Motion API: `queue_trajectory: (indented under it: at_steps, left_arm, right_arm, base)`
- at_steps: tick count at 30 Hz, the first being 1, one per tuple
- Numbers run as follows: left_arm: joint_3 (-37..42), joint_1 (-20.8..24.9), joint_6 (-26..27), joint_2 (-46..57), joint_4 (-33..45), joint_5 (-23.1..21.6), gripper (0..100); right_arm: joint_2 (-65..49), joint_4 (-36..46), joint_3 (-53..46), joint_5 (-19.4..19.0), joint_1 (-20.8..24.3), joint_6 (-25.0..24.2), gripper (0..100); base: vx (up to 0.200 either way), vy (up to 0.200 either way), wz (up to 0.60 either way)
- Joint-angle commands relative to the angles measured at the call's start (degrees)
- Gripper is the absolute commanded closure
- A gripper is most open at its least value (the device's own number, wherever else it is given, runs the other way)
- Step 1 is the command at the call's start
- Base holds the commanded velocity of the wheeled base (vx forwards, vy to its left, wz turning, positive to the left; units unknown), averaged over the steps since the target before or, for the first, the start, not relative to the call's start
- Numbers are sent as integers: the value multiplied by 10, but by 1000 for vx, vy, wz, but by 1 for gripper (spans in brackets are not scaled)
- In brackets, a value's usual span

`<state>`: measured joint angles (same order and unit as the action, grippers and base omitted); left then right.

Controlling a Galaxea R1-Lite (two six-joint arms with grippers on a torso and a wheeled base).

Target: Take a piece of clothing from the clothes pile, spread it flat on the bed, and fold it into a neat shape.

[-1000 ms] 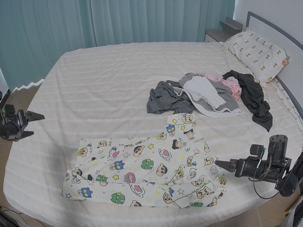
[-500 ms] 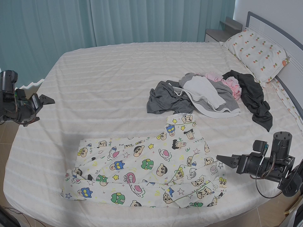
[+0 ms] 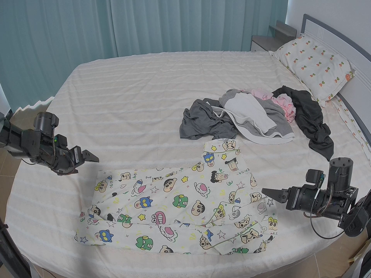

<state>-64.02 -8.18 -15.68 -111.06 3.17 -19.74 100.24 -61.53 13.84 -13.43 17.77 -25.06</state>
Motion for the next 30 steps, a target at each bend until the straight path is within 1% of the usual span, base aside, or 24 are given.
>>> queue_trajectory:
  at_steps: [1, 6, 8, 13, 19, 30]
  left_arm:
    - [-21, 5, 5, -90, -3, -16, 0]
    - [-52, 6, 3, -142, -6, -14, 0]
    - [-54, 6, 2, -158, -32, -15, 0]
    - [-53, 11, 0, -180, -72, -16, 0]
    - [-54, 25, -18, -182, -73, -30, 0]
    - [-65, 28, -18, -200, -93, -24, 0]
  right_arm:
    - [-2, 2, -3, 2, 18, 0, 0]
    - [-2, 2, -6, 21, 36, 0, 0]
    - [-4, 2, -6, 27, 43, 0, 0]
    - [-4, 2, -7, 28, 46, 0, 0]
    - [-2, 2, -7, 28, 46, 0, 0]
    - [0, 2, -5, 28, 46, 0, 0]
  base:
    - [0, 0, 0]
    - [0, 0, 0]
    - [0, 0, 0]
    - [0, 0, 0]
    - [0, 0, 0]
    - [0, 0, 0]
